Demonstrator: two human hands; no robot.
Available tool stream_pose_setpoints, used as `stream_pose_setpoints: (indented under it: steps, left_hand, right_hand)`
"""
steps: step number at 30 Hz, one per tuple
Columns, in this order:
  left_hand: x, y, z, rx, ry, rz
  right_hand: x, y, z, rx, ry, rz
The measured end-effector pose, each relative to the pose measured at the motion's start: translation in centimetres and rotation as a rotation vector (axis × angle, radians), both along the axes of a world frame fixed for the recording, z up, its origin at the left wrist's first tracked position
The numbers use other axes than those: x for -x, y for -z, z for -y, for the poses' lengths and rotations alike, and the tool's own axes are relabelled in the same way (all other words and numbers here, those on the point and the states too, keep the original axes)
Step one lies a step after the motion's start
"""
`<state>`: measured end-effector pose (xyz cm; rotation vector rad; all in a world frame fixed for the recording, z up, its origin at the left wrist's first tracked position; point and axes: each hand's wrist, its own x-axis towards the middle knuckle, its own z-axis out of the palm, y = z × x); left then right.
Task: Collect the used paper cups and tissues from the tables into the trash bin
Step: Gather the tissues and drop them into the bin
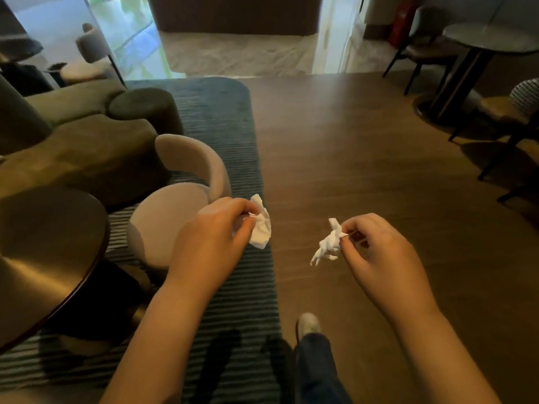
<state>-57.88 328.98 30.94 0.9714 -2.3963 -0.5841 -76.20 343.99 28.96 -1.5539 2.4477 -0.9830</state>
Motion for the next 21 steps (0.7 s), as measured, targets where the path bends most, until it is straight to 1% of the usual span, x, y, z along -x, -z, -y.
stream_pose_setpoints:
  steps: [5, 8, 11, 14, 17, 19, 21]
  left_hand:
    - [9.9, 0.9, 8.4, -0.001, -0.001, 0.047]
    - [16.2, -0.1, 15.2, -0.009, -0.064, 0.053]
    - [20.8, -0.8, 22.1, 0.028, -0.123, 0.089]
    - [23.1, -0.8, 27.6, 0.043, -0.194, 0.092]
    - [23.9, 0.3, 33.0, -0.050, -0.273, 0.121]
    - [24.5, 1.6, 37.2, -0.069, -0.321, 0.165]
    - [25.6, 2.9, 41.8, -0.055, -0.374, 0.156]
  right_hand:
    - [9.8, 1.2, 9.6, -0.008, -0.043, 0.025]
    - [16.3, 0.2, 17.6, -0.022, -0.094, 0.015]
    - [20.9, -0.7, 25.9, -0.001, -0.164, -0.017]
    - [24.1, -0.6, 33.5, 0.000, -0.236, -0.011]
    - [26.6, 0.3, 40.9, -0.061, -0.328, 0.034]
    - [28.0, 1.2, 46.2, -0.103, -0.393, 0.040]
    - [29.4, 2.2, 51.5, -0.041, -0.460, 0.028]
